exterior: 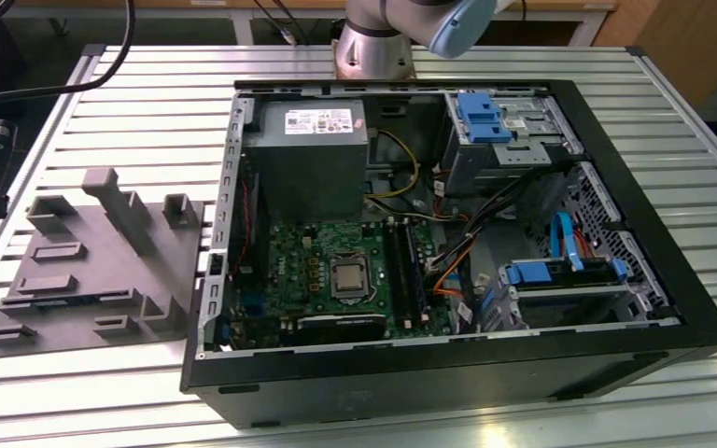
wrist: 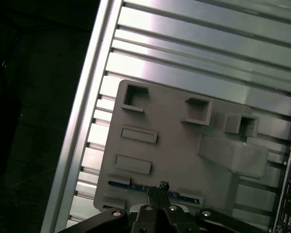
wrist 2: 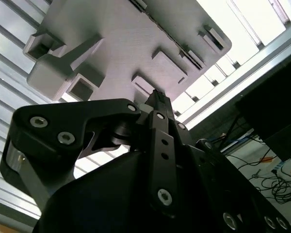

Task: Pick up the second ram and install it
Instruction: 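Pick up the second ram and move it above second insertion slot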

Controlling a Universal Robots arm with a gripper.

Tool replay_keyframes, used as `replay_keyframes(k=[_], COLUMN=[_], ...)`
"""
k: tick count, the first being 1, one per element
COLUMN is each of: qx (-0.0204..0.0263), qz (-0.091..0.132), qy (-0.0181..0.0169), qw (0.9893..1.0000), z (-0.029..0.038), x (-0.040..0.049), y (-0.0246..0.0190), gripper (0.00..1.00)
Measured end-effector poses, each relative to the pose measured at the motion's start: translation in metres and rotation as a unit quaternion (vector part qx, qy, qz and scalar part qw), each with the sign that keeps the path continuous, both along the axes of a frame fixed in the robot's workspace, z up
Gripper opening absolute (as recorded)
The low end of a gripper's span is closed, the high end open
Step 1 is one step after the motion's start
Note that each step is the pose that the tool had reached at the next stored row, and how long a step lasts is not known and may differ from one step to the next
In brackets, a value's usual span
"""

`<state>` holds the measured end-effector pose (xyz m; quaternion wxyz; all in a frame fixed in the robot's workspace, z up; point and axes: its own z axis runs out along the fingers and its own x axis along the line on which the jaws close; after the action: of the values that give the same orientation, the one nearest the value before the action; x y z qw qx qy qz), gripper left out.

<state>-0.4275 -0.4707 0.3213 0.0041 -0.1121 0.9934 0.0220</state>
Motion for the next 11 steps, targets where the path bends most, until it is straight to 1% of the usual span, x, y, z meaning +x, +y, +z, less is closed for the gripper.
replay_keyframes(k=[6,11], qx=[0.0000,0.0000], qz=[0.020,0.036], qy=[0.0000,0.0000], qw=[0.9998,0.9993], z=[0.0000,0.0000], x=[0.0000,0.0000], y=[0.0000,0.0000], gripper=[0.11,0.11])
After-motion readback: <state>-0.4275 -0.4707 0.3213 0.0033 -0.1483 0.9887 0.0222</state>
